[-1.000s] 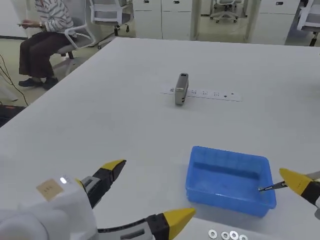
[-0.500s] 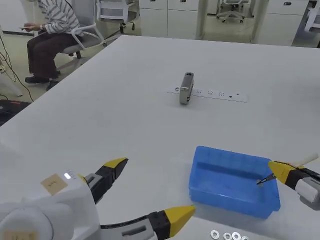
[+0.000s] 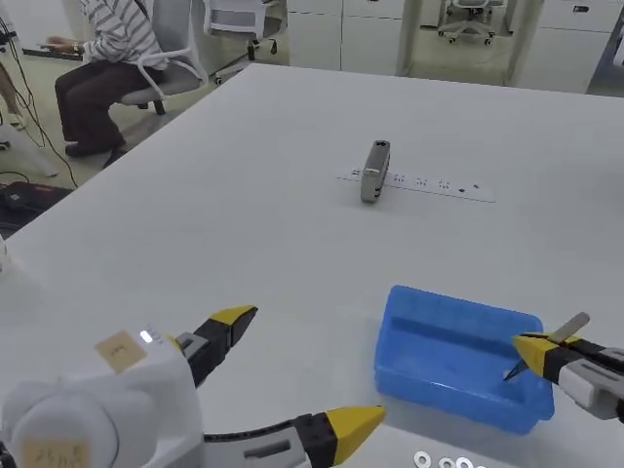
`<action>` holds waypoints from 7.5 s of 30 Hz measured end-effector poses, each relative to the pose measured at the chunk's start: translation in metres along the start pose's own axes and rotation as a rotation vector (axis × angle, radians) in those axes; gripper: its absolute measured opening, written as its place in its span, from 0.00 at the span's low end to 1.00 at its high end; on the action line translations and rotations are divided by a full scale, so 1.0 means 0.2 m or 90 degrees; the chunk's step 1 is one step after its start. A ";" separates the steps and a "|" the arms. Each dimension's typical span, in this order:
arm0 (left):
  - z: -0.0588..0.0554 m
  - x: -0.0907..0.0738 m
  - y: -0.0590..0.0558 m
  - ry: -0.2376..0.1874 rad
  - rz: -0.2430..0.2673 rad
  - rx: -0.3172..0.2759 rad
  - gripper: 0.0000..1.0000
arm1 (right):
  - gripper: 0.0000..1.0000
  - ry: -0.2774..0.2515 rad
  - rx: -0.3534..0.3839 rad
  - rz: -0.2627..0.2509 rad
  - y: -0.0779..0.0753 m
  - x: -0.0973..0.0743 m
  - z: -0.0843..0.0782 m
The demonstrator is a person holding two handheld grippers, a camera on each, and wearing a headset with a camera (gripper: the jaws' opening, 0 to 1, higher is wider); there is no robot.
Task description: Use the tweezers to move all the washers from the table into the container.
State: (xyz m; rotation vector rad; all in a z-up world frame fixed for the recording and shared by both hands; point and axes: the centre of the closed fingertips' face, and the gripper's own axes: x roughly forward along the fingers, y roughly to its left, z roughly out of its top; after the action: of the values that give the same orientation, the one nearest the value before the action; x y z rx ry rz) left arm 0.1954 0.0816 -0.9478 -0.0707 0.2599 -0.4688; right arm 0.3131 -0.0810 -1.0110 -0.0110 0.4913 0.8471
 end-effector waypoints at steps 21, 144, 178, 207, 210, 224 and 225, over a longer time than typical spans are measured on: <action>-0.01 0.00 0.01 0.008 0.003 0.011 0.91 | 0.03 0.033 -0.048 -0.001 0.00 0.04 -0.04; -0.06 -0.01 0.01 0.046 0.004 0.036 0.86 | 0.03 0.084 -0.166 0.141 0.49 -0.16 -0.31; -0.06 0.00 -0.01 0.047 -0.011 0.031 0.86 | 0.03 -0.019 0.052 0.110 0.38 -0.21 -0.16; -0.05 0.00 -0.02 0.038 -0.014 0.022 0.88 | 0.03 -0.022 -0.083 0.121 0.25 -0.15 0.17; -0.04 0.00 -0.01 0.035 -0.013 0.020 0.88 | 0.03 -0.015 -0.072 0.119 0.23 -0.12 0.17; -0.04 0.00 -0.02 0.034 -0.015 0.021 0.87 | 0.03 0.030 -0.046 0.110 0.15 0.01 0.10; -0.04 0.00 -0.02 0.035 -0.015 0.022 0.87 | 0.03 0.030 -0.038 0.107 0.13 0.02 0.10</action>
State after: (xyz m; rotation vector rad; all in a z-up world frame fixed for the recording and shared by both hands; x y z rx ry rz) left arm 0.1916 0.0786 -0.9558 -0.0270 0.3057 -0.4985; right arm 0.3042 -0.0566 -0.9891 -0.0458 0.5163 1.0280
